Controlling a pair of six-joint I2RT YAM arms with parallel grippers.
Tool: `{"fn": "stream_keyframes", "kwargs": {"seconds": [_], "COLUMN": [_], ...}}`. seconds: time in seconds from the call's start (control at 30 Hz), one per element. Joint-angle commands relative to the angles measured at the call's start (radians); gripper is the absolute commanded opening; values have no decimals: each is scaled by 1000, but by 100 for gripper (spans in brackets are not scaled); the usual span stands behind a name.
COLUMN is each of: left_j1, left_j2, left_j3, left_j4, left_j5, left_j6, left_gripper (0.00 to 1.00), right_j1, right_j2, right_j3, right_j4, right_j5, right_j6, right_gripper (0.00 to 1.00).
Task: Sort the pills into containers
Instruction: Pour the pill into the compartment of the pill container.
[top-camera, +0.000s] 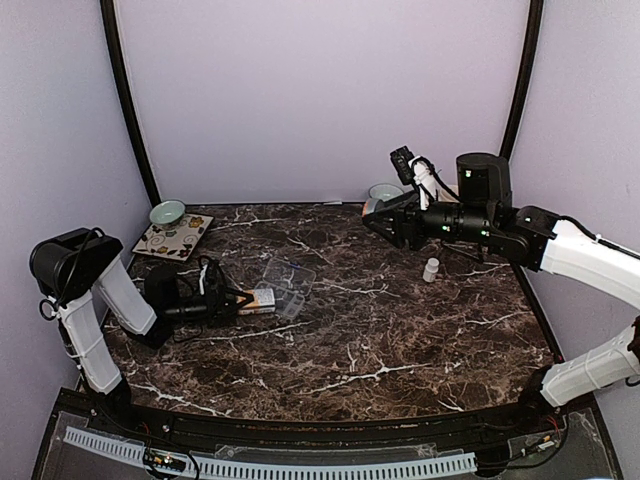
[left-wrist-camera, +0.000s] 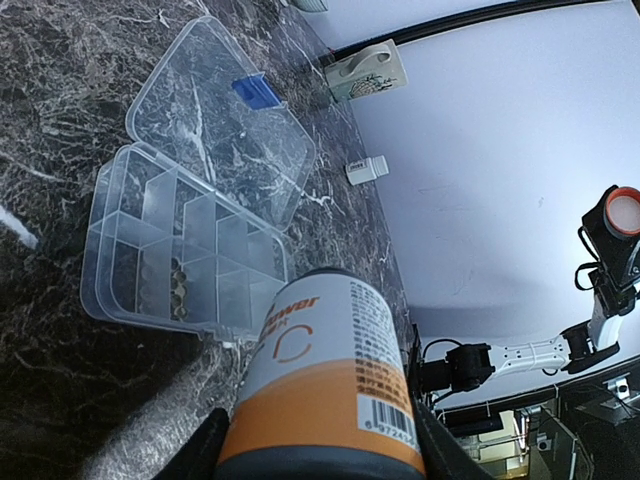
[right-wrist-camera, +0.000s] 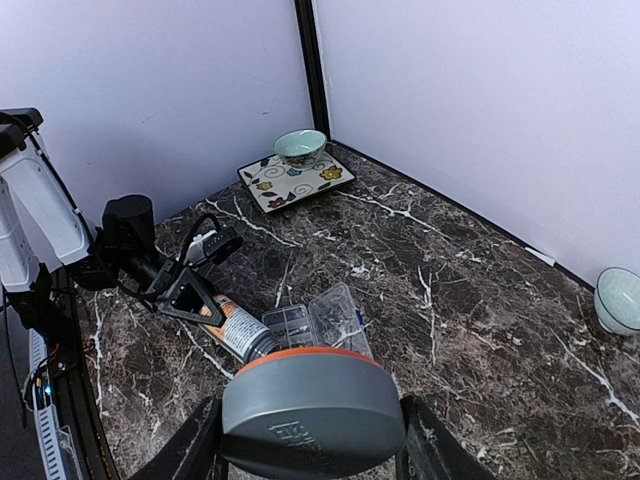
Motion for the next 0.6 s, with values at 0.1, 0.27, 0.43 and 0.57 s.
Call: {"fn": "stream_keyframes", "kwargs": {"seconds": [0.1,0.27,0.43,0.57], "left_j1": [-7,-7,-7,-7], "left_j2": [-38,-45,-46,-52], "left_j3": [13,18,21,25], "left_j4": [-23,-48,-57,-68], "left_j5": [-3,-10,-14,-21], "left_j6": [38,50,55,59], "left_gripper": [0,0,0,0], "right_j1": [9,9,10,10], "right_j2": [-4,-3,-4,-2], "right_j3": [4,5,5,7], "right_j4": [38,37,36,37], "right_j5": [-2,-3,-2,-3], "right_j6": [0,-2,-3,-3], "right_gripper": [34,33,33,34]}}
